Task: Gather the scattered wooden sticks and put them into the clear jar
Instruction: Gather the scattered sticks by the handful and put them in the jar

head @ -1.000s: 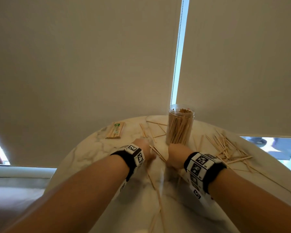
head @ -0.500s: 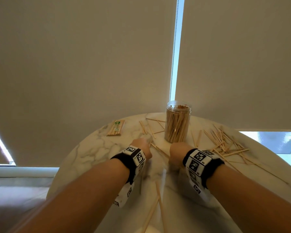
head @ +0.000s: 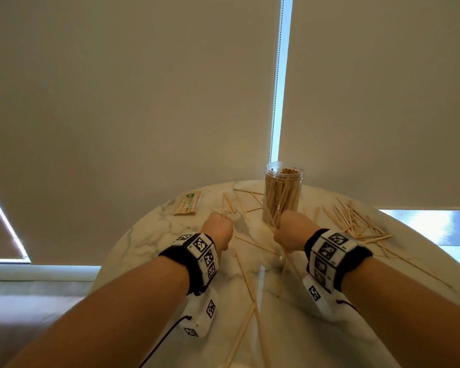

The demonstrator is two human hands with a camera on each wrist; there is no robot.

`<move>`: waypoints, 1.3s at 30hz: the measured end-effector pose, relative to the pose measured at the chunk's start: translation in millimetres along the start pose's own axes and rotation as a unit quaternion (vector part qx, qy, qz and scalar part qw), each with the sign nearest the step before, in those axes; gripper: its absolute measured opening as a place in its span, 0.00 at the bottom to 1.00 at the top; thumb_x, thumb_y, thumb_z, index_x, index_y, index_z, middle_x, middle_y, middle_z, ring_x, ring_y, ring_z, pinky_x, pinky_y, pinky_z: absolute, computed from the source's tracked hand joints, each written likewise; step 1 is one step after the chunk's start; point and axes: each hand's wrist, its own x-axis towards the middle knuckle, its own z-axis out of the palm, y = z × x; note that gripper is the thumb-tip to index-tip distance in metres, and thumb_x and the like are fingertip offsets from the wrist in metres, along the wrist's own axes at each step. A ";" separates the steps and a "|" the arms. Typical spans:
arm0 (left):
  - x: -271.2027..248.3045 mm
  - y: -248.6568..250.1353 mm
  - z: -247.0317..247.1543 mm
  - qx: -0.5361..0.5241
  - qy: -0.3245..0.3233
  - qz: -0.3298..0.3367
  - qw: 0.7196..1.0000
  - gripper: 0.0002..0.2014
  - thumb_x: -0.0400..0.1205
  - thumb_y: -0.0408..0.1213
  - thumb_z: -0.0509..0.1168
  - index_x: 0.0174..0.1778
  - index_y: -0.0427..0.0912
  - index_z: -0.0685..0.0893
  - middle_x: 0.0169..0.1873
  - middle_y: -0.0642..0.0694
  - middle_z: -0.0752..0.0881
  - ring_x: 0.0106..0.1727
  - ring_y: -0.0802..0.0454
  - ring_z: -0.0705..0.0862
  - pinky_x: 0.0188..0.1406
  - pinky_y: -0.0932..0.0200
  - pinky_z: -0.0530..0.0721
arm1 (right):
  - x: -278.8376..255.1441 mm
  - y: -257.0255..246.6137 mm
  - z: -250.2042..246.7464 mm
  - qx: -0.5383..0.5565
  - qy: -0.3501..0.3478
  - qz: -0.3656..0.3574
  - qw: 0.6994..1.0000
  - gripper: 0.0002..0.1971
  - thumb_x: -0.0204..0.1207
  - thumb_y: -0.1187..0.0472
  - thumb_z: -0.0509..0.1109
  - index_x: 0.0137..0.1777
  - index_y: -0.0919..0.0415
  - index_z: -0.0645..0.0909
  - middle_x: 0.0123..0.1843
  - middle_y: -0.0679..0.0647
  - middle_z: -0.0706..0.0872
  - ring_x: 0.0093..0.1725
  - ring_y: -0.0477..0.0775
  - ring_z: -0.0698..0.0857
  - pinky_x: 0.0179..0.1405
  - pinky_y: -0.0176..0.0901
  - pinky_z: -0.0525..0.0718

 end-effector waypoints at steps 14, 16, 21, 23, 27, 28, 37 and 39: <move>-64.0 38.3 -1.1 -0.107 0.010 0.101 0.989 0.26 0.92 0.52 0.47 0.58 0.39 0.86 0.45 0.37 0.89 0.39 0.44 0.83 0.44 0.43 0.85 | -54.2 -48.2 -21.1 0.336 0.069 -0.135 0.929 0.06 0.71 0.69 0.80 0.43 0.67 0.85 0.35 0.59 0.92 0.36 0.55 0.93 0.46 0.53 0.93; -69.5 37.5 -6.0 -0.113 0.043 0.091 0.989 0.24 0.92 0.50 0.49 0.55 0.38 0.86 0.49 0.35 0.90 0.45 0.39 0.86 0.52 0.41 0.86 | -62.7 -54.3 -19.1 0.320 0.073 -0.147 0.933 0.05 0.71 0.68 0.79 0.42 0.66 0.86 0.35 0.59 0.92 0.38 0.55 0.93 0.47 0.53 0.93; -78.0 38.3 -14.3 -0.151 0.059 0.058 0.985 0.14 0.90 0.39 0.53 0.45 0.41 0.81 0.43 0.37 0.87 0.43 0.39 0.86 0.45 0.40 0.90 | -86.8 -63.5 -23.6 0.326 0.009 -0.135 0.936 0.07 0.76 0.66 0.77 0.49 0.70 0.87 0.41 0.62 0.93 0.39 0.55 0.93 0.46 0.48 0.93; -79.8 36.8 -23.7 -0.105 0.063 0.059 0.991 0.09 0.86 0.30 0.54 0.47 0.42 0.79 0.45 0.37 0.85 0.41 0.41 0.83 0.39 0.47 0.87 | -94.7 -62.4 -22.3 0.316 -0.018 -0.097 0.944 0.10 0.80 0.59 0.74 0.50 0.68 0.87 0.40 0.60 0.93 0.35 0.51 0.90 0.40 0.41 0.92; -74.6 23.9 -36.1 0.080 0.036 0.036 0.995 0.15 0.90 0.44 0.55 0.55 0.35 0.79 0.44 0.41 0.84 0.47 0.40 0.83 0.47 0.49 0.83 | -106.5 -53.2 -2.5 0.038 -0.115 -0.015 0.993 0.20 0.80 0.44 0.72 0.39 0.62 0.85 0.31 0.51 0.90 0.26 0.46 0.85 0.33 0.40 0.86; -73.2 19.6 -37.8 0.139 0.015 0.021 0.990 0.19 0.90 0.50 0.56 0.56 0.35 0.79 0.43 0.42 0.83 0.46 0.41 0.82 0.46 0.51 0.81 | -109.5 -51.5 4.9 -0.017 -0.150 -0.007 0.989 0.24 0.78 0.39 0.71 0.35 0.61 0.83 0.30 0.50 0.88 0.26 0.48 0.85 0.37 0.42 0.86; -41.7 -4.8 -9.4 0.386 -0.090 0.058 0.916 0.45 0.79 0.64 0.68 0.88 0.51 0.56 0.76 0.40 0.78 0.71 0.40 0.80 0.69 0.49 0.79 | -116.8 -47.2 28.0 -0.141 -0.175 -0.057 0.973 0.19 0.76 0.46 0.76 0.49 0.64 0.88 0.43 0.54 0.91 0.44 0.55 0.89 0.50 0.45 0.89; -38.8 -2.9 -0.4 0.407 -0.087 0.028 0.909 0.45 0.76 0.63 0.72 0.84 0.45 0.65 0.66 0.42 0.83 0.65 0.42 0.82 0.65 0.50 0.81 | -115.4 -42.7 21.3 -0.147 -0.199 -0.058 0.967 0.14 0.77 0.51 0.77 0.46 0.64 0.89 0.41 0.52 0.91 0.38 0.52 0.87 0.44 0.42 0.87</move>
